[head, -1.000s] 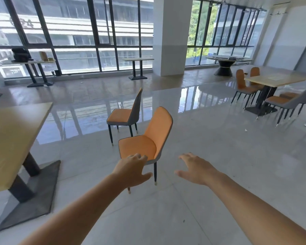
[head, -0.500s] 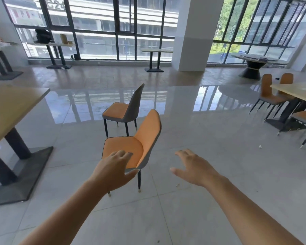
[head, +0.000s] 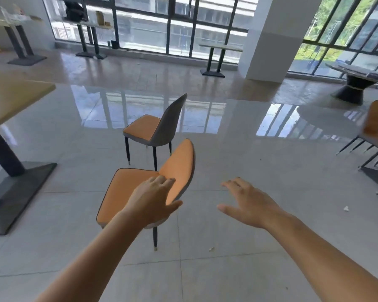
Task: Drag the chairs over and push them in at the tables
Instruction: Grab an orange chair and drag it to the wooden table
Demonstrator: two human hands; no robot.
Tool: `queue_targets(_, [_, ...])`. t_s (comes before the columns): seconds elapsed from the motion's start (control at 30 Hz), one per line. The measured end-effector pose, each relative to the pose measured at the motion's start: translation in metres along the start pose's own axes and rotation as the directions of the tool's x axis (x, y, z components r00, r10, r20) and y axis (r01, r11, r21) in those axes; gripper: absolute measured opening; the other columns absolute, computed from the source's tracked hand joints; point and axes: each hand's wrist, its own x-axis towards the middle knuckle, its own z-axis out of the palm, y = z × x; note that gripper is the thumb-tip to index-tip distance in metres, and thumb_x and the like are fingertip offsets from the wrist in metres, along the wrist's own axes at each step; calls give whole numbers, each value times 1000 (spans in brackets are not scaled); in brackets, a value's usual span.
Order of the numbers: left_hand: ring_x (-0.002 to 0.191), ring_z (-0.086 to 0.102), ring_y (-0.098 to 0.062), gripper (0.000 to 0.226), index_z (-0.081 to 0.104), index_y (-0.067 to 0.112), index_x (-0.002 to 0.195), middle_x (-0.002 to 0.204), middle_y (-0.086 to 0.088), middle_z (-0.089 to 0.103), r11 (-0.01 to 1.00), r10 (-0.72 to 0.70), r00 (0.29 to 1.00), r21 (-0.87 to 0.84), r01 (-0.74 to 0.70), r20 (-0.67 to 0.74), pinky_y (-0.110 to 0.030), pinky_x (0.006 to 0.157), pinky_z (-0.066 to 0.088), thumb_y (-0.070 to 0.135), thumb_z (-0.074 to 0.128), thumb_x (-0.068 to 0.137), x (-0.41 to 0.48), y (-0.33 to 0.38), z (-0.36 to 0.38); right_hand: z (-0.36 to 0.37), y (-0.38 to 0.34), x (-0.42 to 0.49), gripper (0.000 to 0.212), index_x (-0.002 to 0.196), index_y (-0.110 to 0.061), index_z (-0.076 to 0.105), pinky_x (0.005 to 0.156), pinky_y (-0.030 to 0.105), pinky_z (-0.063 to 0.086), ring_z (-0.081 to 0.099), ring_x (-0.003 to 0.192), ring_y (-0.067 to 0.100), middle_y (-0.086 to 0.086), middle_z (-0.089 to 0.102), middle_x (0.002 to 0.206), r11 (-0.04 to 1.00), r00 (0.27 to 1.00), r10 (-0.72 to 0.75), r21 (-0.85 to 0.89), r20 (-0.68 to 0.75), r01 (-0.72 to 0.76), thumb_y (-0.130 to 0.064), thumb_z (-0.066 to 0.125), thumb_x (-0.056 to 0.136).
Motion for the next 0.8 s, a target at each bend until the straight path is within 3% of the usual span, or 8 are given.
queue_targets(0.2, [123, 57, -18, 76, 45, 29, 145, 141, 6, 58, 998, -53, 999, 16, 53, 6, -34, 94, 54, 76, 49, 86, 85, 11, 19, -1, 71, 81, 73, 149, -24, 38, 97, 35, 45, 48, 128, 20, -2, 45, 141, 996, 997, -71, 55, 11, 70, -64, 54, 90])
queue_targets(0.47, [122, 56, -17, 74, 43, 28, 147, 140, 4, 57, 972, -236, 970, 37, 234, 61, -33, 96, 53, 73, 50, 88, 184, 43, 60, 3, 188, 191, 74, 149, -23, 37, 99, 38, 47, 47, 129, 21, 0, 45, 141, 977, 979, -200, 91, 44, 195, -63, 56, 89])
queue_targets(0.7, [119, 55, -18, 66, 46, 29, 144, 135, 3, 58, 884, -464, 882, -19, 467, 78, -35, 94, 52, 67, 54, 91, 259, 88, 68, -18, 260, 280, 72, 145, -19, 40, 95, 39, 46, 47, 128, 27, 5, 44, 139, 925, 915, -379, 28, 136, 379, -63, 57, 90])
queue_targets(0.8, [113, 56, -17, 64, 47, 29, 143, 130, 3, 60, 837, -544, 836, -29, 547, 80, -34, 89, 53, 65, 54, 91, 272, 101, 74, -20, 274, 315, 75, 149, -20, 37, 103, 41, 42, 40, 138, 26, 5, 42, 147, 893, 877, -448, 32, 176, 450, -63, 57, 90])
